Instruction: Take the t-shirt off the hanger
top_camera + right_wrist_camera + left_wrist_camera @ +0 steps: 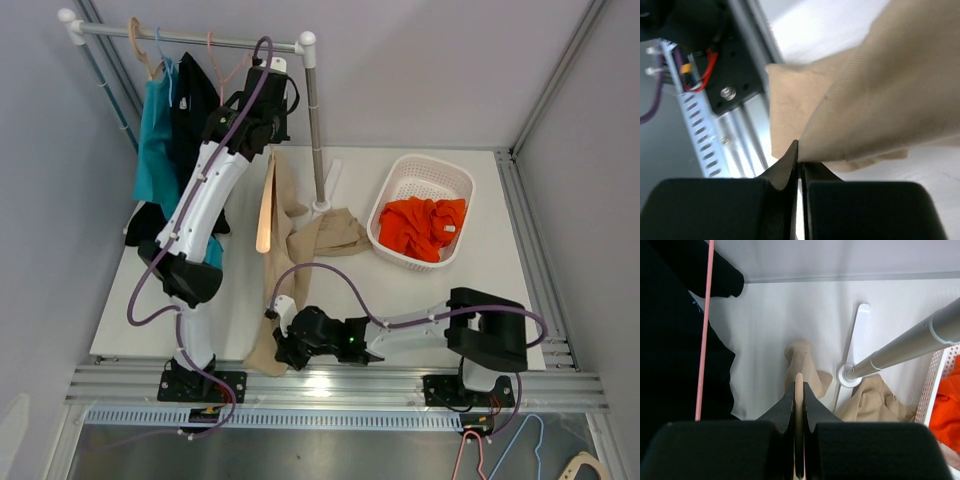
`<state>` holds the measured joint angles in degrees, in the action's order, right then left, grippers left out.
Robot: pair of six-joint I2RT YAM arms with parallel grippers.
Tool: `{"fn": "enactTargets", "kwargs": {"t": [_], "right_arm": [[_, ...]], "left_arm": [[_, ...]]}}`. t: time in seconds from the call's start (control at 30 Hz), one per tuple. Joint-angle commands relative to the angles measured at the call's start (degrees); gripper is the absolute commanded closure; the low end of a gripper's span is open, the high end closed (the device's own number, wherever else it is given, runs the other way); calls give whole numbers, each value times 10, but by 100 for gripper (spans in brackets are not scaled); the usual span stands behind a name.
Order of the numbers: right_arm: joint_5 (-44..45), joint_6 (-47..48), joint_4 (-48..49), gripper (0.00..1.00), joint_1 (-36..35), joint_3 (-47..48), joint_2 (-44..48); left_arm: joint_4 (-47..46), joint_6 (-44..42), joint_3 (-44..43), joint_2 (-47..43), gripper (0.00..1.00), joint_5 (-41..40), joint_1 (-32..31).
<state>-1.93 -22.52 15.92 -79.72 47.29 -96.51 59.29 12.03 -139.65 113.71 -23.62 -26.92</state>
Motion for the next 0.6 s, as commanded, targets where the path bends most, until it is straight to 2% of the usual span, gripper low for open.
{"fn": "enactTargets", "kwargs": {"t": [0.0, 0.1, 0.2, 0.23, 0.3, 0.33, 0.4, 0.57], "right_arm": [[13, -19, -40, 100, 12, 43, -41], [33, -22, -36, 100, 55, 41, -38], [40, -11, -47, 100, 124, 53, -17], [40, -6, -54, 100, 140, 58, -11], [48, 2, -63, 100, 187, 75, -2], [50, 8, -75, 100, 203, 100, -2], [54, 15, -87, 100, 231, 129, -11], [30, 23, -130, 100, 292, 240, -69]], "left_arm": [[-16, 11, -33, -33, 99, 21, 6], [9, 20, 30, -90, 99, 49, -5], [3, 17, 118, -172, 99, 17, -38], [0, 20, 184, -193, 99, 10, -46], [-7, 27, 234, -260, 99, 0, -70], [-27, 31, 316, -283, 99, -5, -79], [-38, 45, 376, -344, 99, -6, -97], [-8, 64, 444, -437, 99, -56, -135]]}}
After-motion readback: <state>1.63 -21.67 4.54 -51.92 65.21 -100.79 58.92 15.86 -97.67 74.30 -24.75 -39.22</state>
